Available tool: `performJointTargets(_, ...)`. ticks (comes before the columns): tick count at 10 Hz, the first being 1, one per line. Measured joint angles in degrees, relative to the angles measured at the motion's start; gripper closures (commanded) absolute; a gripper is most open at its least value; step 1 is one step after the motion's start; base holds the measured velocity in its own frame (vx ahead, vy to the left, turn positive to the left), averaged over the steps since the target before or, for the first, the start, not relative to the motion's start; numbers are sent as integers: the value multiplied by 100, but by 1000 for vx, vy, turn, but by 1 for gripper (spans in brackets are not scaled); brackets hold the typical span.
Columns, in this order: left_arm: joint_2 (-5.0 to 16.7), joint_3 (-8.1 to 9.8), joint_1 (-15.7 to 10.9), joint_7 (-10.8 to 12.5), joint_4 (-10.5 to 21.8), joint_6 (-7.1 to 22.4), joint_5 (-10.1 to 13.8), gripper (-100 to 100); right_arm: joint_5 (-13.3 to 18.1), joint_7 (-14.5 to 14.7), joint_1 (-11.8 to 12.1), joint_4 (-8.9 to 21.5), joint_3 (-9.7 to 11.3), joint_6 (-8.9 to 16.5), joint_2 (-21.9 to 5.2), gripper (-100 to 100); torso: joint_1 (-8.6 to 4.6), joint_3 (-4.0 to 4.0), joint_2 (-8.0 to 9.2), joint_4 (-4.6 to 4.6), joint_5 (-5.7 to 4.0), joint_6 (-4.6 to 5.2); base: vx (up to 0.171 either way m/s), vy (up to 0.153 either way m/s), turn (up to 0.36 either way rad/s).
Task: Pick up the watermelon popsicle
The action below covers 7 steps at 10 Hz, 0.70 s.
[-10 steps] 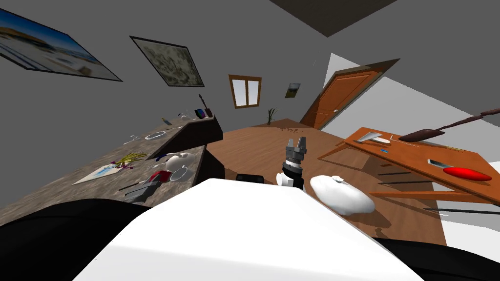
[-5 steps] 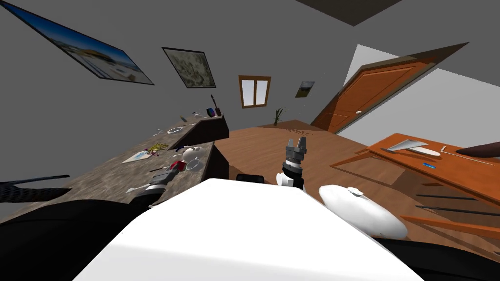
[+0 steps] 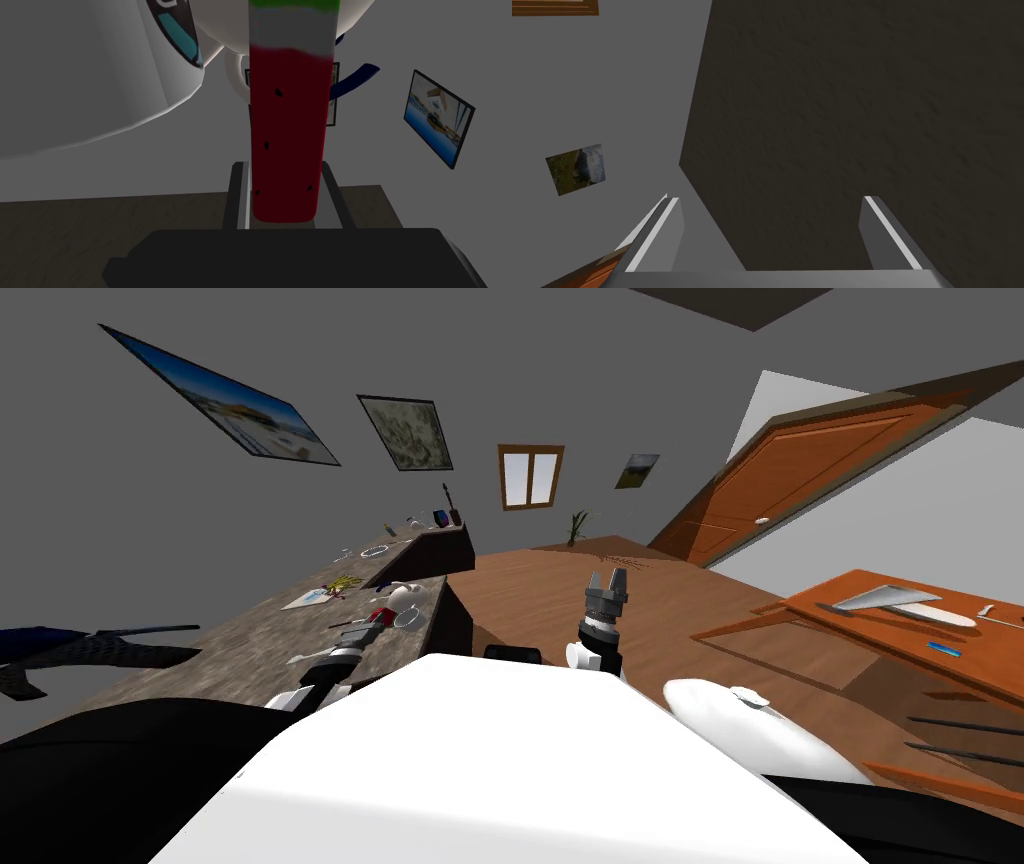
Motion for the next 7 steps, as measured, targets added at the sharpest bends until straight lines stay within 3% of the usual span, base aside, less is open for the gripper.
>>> performJointTargets(4,-28,-563,-228,-50,-640,542,-10,100,0,0,1,0,-1,0,0,0,15,4,7,0,3,-21,-29,42,222)
performJointTargets(5,-60,-728,-212,-60,-890,706,-11,100,0,0,0,0,-1,0,0,0,13,6,11,2,4,-10,-19,22,-28)
performJointTargets(7,-29,-1011,-425,-79,-1122,1022,-28,100,0,0,1,0,-1,0,-1,0,18,4,7,2,-2,-20,-29,63,284)
